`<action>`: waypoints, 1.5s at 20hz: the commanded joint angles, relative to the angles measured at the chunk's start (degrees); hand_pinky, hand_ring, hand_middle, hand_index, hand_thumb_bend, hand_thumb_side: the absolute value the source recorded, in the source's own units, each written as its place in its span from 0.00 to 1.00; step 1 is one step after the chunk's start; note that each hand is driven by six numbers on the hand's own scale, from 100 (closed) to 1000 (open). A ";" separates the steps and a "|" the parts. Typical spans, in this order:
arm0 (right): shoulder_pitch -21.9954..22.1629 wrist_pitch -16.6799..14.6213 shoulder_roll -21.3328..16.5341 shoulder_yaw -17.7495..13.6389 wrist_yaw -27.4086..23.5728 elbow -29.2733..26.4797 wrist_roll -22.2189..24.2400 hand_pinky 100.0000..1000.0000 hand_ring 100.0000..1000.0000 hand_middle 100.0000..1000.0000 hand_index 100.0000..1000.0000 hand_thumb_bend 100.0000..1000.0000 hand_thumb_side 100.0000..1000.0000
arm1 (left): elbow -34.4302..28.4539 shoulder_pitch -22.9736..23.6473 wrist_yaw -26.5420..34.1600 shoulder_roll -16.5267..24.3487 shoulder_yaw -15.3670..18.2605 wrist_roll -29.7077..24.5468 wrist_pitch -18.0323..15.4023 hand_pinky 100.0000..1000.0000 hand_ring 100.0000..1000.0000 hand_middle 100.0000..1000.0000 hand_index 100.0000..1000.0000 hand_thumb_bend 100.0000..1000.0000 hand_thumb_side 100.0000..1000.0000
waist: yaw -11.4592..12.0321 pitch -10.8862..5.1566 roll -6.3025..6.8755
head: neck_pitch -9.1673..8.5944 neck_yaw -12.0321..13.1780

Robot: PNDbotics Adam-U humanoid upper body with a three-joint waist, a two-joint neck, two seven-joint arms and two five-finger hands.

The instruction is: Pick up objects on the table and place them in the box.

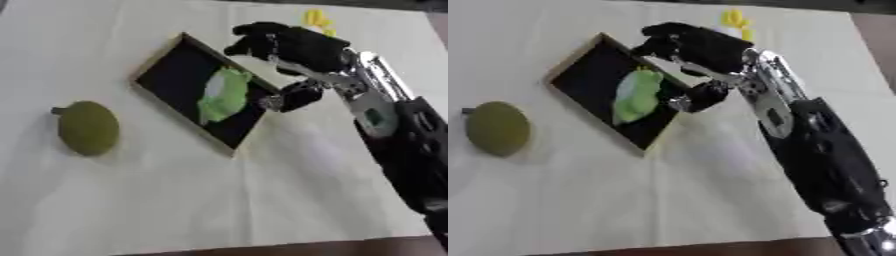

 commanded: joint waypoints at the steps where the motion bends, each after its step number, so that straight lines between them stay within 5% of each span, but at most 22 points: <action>1: -0.31 1.92 -2.58 -2.68 -5.66 -4.18 1.36 0.97 1.00 0.77 0.94 0.01 0.01 | -0.86 -0.44 0.18 0.55 0.15 -0.22 -0.03 0.70 0.76 0.72 0.78 0.00 0.63 | -0.18 -1.71 0.36 | -0.16 0.60; 8: 0.80 6.37 -6.00 -7.66 -15.02 -7.70 5.21 0.98 1.00 0.76 0.94 0.00 0.00 | -0.86 -0.45 0.06 0.63 0.29 -0.07 -0.04 0.70 0.76 0.72 0.78 0.00 0.63 | -0.30 -1.66 0.34 | 0.09 1.91; 12: 0.99 5.58 -10.13 -9.55 -16.04 -4.40 6.06 0.97 1.00 0.79 0.95 0.00 0.04 | -0.86 -0.51 -0.09 1.01 0.31 0.04 -0.10 0.70 0.76 0.72 0.78 0.00 0.63 | -0.36 -1.67 0.25 | 0.20 2.10; 19: -1.36 -0.04 -14.83 -9.41 -10.52 7.23 4.13 0.96 1.00 0.83 0.97 0.10 0.12 | -0.86 -1.31 -0.25 2.70 -0.10 -0.13 -0.47 0.70 0.76 0.72 0.78 0.00 0.62 | -0.36 -1.63 0.49 | 1.05 0.59; 30: -6.94 -8.24 -14.57 -8.11 1.04 23.01 0.30 0.97 1.00 0.87 1.00 0.15 0.08 | -0.86 -1.83 -0.16 3.19 -0.57 -0.50 -0.19 0.70 0.77 0.72 0.78 0.00 0.62 | -0.16 -1.47 0.55 | 1.65 -0.45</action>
